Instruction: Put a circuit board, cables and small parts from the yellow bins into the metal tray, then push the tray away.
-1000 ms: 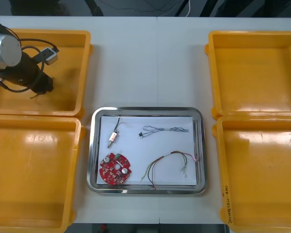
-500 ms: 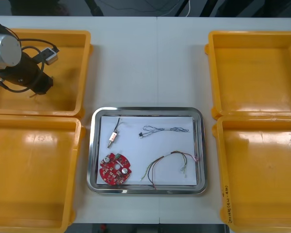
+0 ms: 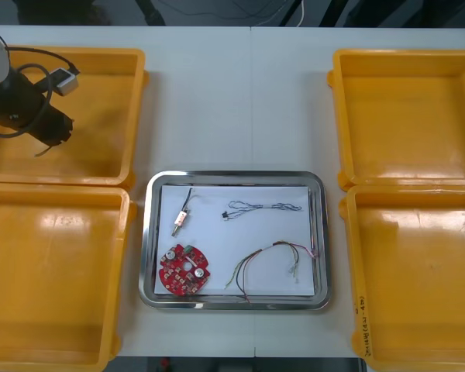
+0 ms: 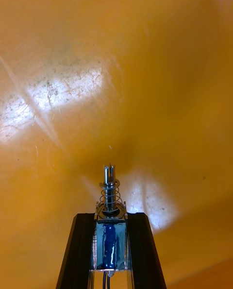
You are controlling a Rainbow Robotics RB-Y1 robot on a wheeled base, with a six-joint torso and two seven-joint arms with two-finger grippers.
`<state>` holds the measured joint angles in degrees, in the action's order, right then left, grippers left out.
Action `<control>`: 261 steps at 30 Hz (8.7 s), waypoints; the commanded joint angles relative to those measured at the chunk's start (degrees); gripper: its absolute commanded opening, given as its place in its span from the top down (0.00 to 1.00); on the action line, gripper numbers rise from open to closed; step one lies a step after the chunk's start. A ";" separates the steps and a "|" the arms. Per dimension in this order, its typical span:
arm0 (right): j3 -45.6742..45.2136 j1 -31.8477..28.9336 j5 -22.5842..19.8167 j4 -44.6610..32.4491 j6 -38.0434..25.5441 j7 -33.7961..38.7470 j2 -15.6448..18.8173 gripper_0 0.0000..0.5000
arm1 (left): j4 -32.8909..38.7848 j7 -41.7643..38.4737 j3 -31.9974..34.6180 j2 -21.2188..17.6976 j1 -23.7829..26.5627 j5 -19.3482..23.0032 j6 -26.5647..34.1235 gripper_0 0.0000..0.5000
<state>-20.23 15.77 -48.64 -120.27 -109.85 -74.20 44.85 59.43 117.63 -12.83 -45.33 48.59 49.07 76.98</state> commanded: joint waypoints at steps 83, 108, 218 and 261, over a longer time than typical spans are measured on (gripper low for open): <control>-1.92 -0.92 -0.76 -1.90 -0.15 5.38 2.52 0.00 | 53.42 -91.79 -40.70 5.69 -2.01 -18.31 5.90 1.00; -1.83 -0.92 -1.02 -1.90 -0.15 5.47 2.44 0.00 | 51.84 -93.99 -42.11 5.60 -2.01 -19.28 3.00 0.00; 83.78 37.49 5.74 0.39 12.56 -12.72 -17.43 0.00 | 66.87 -45.29 39.28 -11.72 -41.91 12.10 33.02 0.00; 93.09 28.53 19.54 4.78 15.64 -13.43 -23.40 0.00 | 66.87 -45.29 39.28 -11.72 -41.91 12.10 33.02 0.00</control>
<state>72.34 45.96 -30.36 -114.75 -94.74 -84.61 23.43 124.75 69.09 24.71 -54.50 7.71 60.88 109.62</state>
